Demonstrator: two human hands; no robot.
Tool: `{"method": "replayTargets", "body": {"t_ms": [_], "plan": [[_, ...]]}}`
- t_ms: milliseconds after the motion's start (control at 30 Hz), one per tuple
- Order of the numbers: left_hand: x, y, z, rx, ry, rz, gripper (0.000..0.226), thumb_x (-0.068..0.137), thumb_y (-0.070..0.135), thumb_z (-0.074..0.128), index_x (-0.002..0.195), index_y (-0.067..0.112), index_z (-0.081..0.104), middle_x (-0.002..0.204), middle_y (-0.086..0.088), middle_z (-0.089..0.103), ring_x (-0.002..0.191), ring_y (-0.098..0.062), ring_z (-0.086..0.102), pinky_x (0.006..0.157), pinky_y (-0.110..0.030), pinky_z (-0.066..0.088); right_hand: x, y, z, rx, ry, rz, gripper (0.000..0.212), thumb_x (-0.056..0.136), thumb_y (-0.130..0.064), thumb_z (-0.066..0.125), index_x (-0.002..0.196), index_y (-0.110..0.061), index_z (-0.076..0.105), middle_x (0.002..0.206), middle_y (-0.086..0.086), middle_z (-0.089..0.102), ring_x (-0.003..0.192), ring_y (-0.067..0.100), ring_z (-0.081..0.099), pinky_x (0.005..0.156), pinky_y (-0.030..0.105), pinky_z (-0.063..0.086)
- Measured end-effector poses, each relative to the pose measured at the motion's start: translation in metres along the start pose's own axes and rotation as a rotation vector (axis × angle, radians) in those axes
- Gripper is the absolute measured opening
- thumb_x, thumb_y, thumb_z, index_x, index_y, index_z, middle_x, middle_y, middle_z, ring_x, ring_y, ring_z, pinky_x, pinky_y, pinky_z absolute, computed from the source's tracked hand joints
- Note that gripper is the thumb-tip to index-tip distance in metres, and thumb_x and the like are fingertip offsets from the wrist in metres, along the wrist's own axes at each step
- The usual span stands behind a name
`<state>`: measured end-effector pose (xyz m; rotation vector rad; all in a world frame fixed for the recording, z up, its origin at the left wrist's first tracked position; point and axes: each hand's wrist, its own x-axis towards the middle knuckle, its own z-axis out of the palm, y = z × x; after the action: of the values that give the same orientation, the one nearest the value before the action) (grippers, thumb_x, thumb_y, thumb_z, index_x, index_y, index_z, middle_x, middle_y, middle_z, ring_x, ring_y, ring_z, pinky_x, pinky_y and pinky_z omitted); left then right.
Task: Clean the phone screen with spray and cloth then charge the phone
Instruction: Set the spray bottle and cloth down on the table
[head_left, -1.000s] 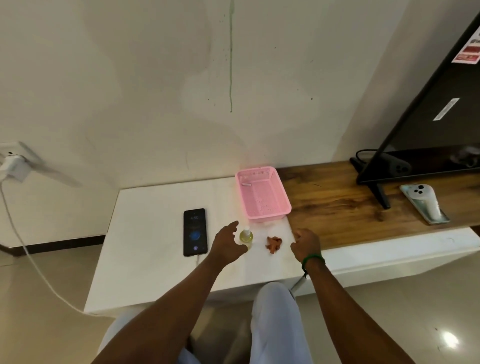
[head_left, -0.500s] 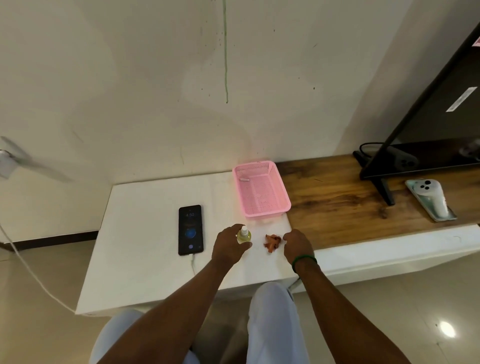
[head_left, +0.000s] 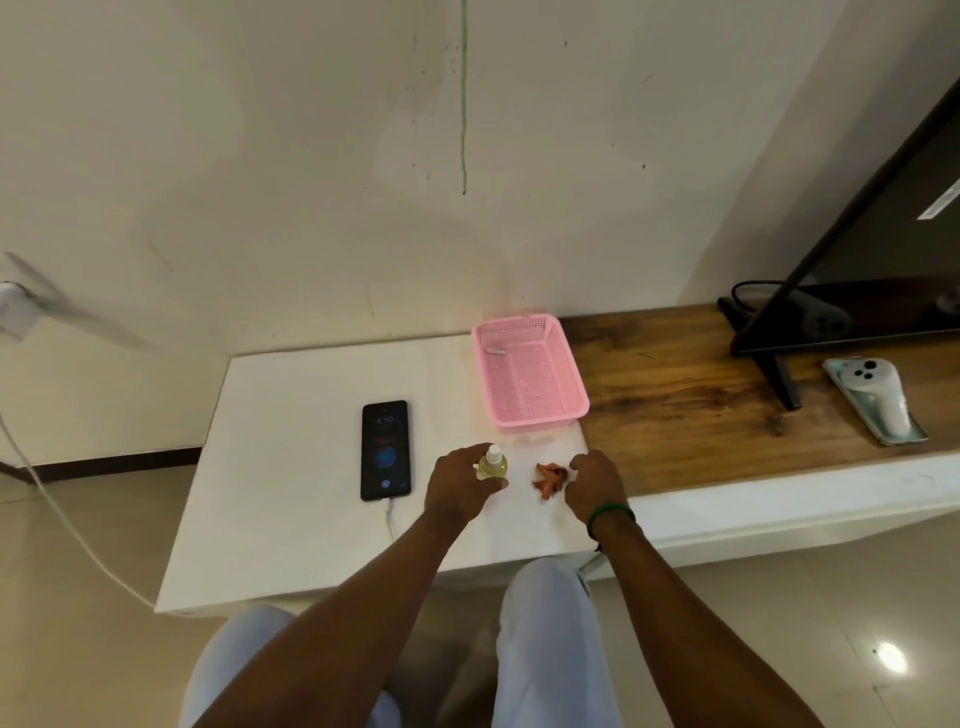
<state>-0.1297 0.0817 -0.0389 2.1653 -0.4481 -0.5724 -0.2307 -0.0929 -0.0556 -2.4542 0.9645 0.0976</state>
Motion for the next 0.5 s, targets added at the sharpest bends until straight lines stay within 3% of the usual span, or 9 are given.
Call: {"method": "replayTargets", "body": {"t_ms": [133, 233, 333, 500], "plan": [[0.001, -0.001, 0.000, 0.019, -0.005, 0.000, 0.054, 0.070, 0.028, 0.084, 0.120, 0.022, 0.067, 0.116, -0.001, 0.070, 0.102, -0.024, 0.064, 0.094, -0.039, 0.050, -0.003, -0.014, 0.001, 0.094, 0.010, -0.107, 0.042, 0.084, -0.016, 0.061, 0.125, -0.009, 0.054, 0.124, 0.013, 0.052, 0.113, 0.030, 0.052, 0.097, 0.037, 0.045], [0.001, -0.001, 0.000, 0.021, -0.003, 0.004, 0.054, 0.070, 0.028, 0.084, 0.121, 0.021, 0.067, 0.116, -0.002, 0.070, 0.102, -0.024, 0.064, 0.094, -0.039, 0.050, -0.004, -0.021, 0.006, -0.059, -0.004, -0.198, 0.041, 0.088, -0.026, 0.052, 0.127, -0.018, 0.054, 0.128, 0.010, 0.052, 0.113, 0.029, 0.050, 0.098, 0.036, 0.042], [0.002, 0.000, 0.000, 0.025, -0.008, 0.005, 0.055, 0.071, 0.028, 0.084, 0.122, 0.020, 0.066, 0.118, -0.003, 0.069, 0.103, -0.024, 0.063, 0.096, -0.041, 0.049, -0.006, -0.024, 0.011, -0.154, -0.049, -0.177, 0.040, 0.087, -0.032, 0.047, 0.125, -0.019, 0.056, 0.126, 0.007, 0.052, 0.113, 0.029, 0.046, 0.094, 0.038, 0.042], [0.002, 0.001, 0.000, 0.024, -0.008, 0.003, 0.054, 0.072, 0.027, 0.083, 0.123, 0.019, 0.065, 0.120, -0.004, 0.068, 0.104, -0.025, 0.063, 0.097, -0.042, 0.048, -0.003, -0.022, 0.015, -0.240, -0.049, -0.172, 0.027, 0.095, -0.017, 0.039, 0.112, -0.017, 0.061, 0.117, 0.005, 0.055, 0.112, 0.026, 0.044, 0.090, 0.035, 0.044]]}}
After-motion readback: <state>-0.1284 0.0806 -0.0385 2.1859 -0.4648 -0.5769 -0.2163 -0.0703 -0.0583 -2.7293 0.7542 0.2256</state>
